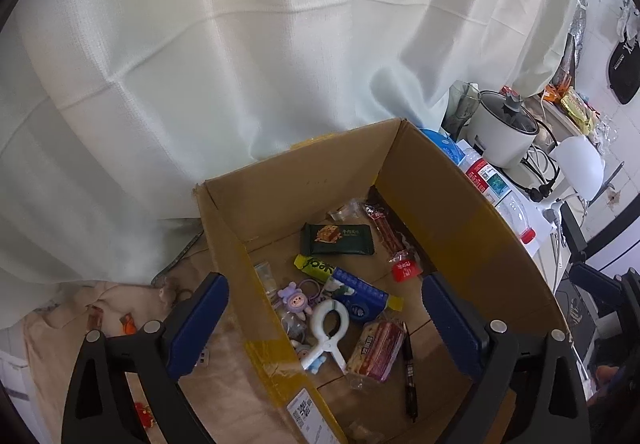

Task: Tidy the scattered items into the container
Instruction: 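Open the right tool to drop the red pack while the left tool releases the clip, then move the right tool to the white charger while the left tool approaches the keychain toy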

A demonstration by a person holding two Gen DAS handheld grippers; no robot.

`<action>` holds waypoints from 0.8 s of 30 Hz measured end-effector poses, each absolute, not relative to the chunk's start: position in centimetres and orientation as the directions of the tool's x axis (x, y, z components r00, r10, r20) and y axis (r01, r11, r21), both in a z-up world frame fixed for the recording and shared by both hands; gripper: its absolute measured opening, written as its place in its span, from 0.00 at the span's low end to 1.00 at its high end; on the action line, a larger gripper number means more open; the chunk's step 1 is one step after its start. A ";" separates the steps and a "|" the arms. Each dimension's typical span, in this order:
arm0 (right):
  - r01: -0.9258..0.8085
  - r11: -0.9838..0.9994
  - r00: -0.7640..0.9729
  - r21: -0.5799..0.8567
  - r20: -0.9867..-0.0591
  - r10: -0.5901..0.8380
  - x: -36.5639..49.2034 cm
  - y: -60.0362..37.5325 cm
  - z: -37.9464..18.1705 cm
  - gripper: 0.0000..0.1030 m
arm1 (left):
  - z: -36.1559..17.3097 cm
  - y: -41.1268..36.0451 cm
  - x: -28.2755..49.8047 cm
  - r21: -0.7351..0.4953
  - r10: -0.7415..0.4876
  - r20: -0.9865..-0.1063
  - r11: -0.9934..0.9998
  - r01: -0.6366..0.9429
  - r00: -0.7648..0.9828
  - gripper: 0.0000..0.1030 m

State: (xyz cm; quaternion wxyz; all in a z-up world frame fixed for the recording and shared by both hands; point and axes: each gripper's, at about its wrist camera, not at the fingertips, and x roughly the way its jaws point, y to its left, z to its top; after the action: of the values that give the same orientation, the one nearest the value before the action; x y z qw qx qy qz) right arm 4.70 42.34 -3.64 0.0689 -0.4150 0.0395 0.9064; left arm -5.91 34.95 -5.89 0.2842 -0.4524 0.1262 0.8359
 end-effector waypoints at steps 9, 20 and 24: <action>-0.072 -0.997 -0.681 0.008 -0.731 0.043 3.2 38.2 -1.4 1.00 | -4.7 25.8 -5.6 -0.063 0.324 -0.806 -0.879 -0.473 -0.495 0.95; 0.128 -0.991 -0.730 0.023 -0.675 -0.110 -0.2 28.3 1.6 1.00 | -3.6 10.3 -5.9 -0.028 0.166 -0.790 -0.971 -0.236 -0.590 0.95; 0.205 -0.979 -0.714 0.015 -0.681 -0.161 -1.4 24.3 1.4 1.00 | -3.7 5.8 -5.3 -0.036 0.123 -0.789 -0.987 -0.155 -0.602 0.95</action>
State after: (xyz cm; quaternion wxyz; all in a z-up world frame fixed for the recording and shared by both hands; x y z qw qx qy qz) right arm -1.40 24.32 1.40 -0.0988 -0.3648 -0.0306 0.9253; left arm -5.31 5.83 -3.68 0.0776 -0.4391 0.0180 0.8949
